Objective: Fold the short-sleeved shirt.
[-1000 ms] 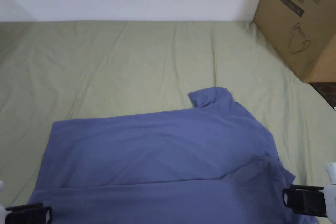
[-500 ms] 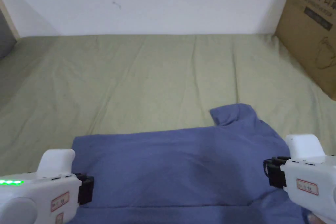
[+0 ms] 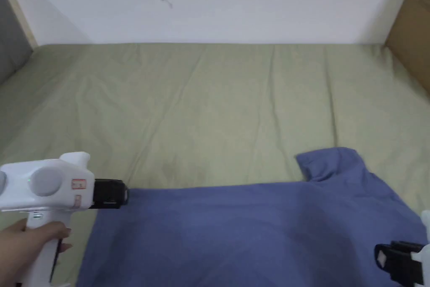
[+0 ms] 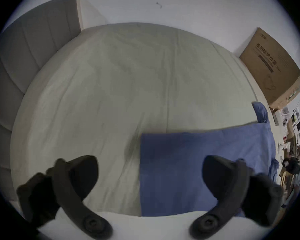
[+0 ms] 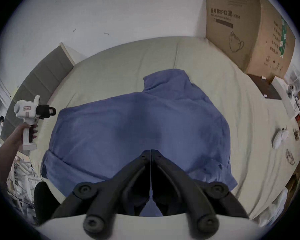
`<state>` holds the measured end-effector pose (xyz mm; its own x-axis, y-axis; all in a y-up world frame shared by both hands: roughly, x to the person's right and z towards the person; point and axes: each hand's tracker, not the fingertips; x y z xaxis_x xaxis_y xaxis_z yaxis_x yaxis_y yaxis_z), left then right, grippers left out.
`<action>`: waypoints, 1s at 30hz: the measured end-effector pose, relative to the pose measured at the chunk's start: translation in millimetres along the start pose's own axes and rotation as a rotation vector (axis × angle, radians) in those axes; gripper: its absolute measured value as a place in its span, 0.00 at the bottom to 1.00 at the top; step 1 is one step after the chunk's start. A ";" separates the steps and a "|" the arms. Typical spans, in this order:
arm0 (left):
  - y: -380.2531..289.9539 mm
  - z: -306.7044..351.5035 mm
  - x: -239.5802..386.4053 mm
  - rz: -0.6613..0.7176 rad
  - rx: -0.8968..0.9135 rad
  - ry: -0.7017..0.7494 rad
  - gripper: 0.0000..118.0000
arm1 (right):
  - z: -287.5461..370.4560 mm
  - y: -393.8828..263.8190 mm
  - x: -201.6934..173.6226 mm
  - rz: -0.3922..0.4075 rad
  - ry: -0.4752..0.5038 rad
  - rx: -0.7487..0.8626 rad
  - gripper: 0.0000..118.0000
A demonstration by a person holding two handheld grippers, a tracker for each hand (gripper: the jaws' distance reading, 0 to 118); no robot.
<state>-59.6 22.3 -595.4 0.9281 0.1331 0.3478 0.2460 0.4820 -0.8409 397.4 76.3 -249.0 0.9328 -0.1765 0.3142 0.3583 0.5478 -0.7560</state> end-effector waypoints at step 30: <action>3.6 57.7 29.8 -0.095 -0.013 -0.068 0.00 | -188.3 190.5 79.6 -0.116 -0.122 -0.202 0.49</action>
<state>-47.2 78.0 -564.1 0.8796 0.1458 0.4528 0.3357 0.4840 -0.8081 547.2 12.6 -476.1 0.8778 -0.1215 0.4633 0.4744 0.3536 -0.8062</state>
